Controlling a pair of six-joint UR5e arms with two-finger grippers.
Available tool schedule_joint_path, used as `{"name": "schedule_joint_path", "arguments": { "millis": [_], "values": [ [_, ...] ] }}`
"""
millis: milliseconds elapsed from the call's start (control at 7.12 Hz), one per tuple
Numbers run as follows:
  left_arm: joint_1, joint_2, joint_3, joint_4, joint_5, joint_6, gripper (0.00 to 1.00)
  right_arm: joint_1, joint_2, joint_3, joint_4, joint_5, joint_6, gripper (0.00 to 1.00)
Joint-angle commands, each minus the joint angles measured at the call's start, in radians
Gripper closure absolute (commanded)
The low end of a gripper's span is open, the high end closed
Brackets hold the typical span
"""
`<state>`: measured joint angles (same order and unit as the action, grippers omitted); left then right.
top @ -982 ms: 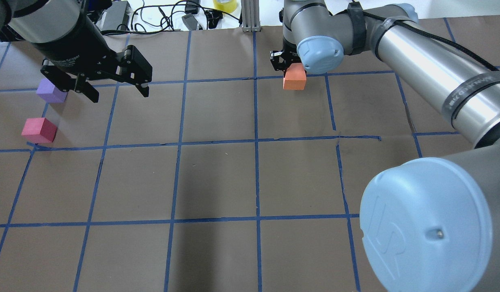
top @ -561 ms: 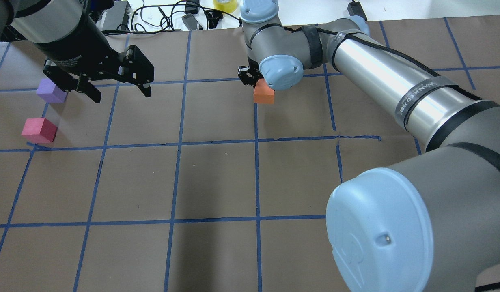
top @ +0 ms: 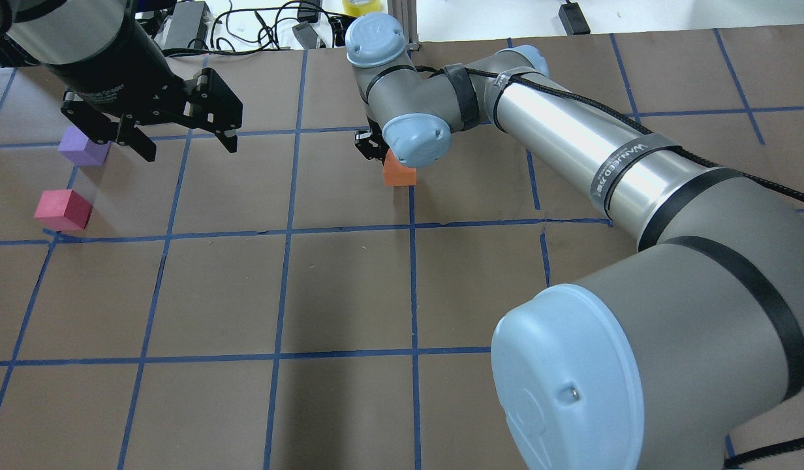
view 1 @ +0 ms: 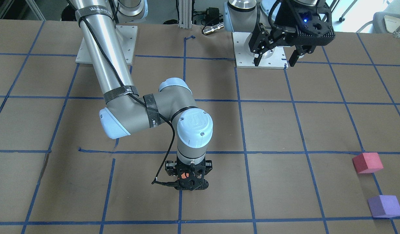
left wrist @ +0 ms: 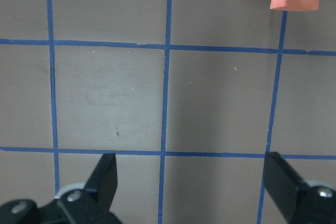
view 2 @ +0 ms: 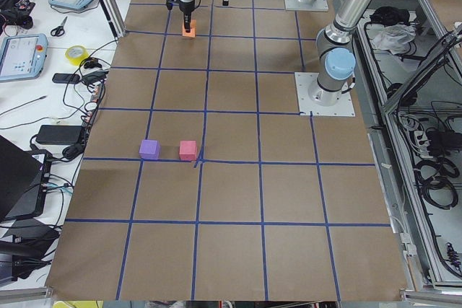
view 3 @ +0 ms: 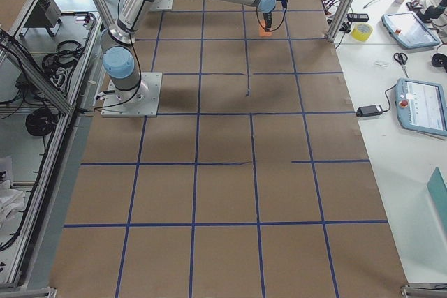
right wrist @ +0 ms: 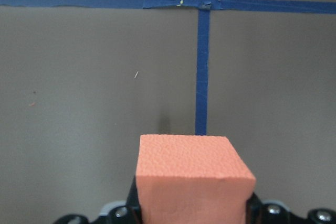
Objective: Arrange blocks in a line
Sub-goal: 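Carry the orange cube with the right gripper toward the table center, then release the orange cube and raise the right gripper while the left arm approaches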
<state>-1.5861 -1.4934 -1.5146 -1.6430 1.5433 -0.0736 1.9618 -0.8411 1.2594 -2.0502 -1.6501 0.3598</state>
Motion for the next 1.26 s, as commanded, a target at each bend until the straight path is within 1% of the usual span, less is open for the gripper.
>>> {"name": "schedule_joint_path", "arguments": {
  "millis": [0, 140, 281, 421, 561, 702, 842, 982, 1123],
  "values": [
    [0.003, -0.010, 0.010, -0.001, -0.002, 0.001, 0.00, 0.006, 0.022, 0.008, -0.004, 0.003, -0.001, 0.78],
    [0.003, -0.010, 0.011, -0.001, 0.003, 0.001, 0.00, 0.006, 0.025, 0.008, -0.004, 0.009, 0.002, 0.52],
    [0.003, -0.011, 0.013, 0.000, 0.003, 0.001, 0.00, 0.005, 0.024, 0.008, -0.002, 0.012, 0.010, 0.20],
    [0.001, -0.019, 0.013, 0.003, -0.002, 0.001, 0.00, 0.005, 0.014, 0.006, 0.004, 0.013, 0.001, 0.05],
    [0.000, -0.025, 0.004, 0.002, 0.001, 0.000, 0.00, 0.002, 0.005, -0.001, 0.010, 0.015, -0.001, 0.00],
    [0.001, -0.042, -0.001, 0.005, 0.000, 0.001, 0.00, -0.021, -0.016, -0.005, 0.018, 0.038, -0.046, 0.00],
    [0.001, -0.056, 0.011, 0.006, 0.001, 0.001, 0.00, -0.079, -0.062, -0.006, 0.066, 0.071, -0.086, 0.00],
    [0.001, -0.100, 0.010, 0.064, -0.008, -0.008, 0.00, -0.142, -0.126, -0.006, 0.156, 0.075, -0.102, 0.00],
    [-0.012, -0.173, -0.001, 0.159, -0.024, -0.056, 0.00, -0.196, -0.181, -0.006, 0.213, 0.073, -0.123, 0.00]
  ]
}}
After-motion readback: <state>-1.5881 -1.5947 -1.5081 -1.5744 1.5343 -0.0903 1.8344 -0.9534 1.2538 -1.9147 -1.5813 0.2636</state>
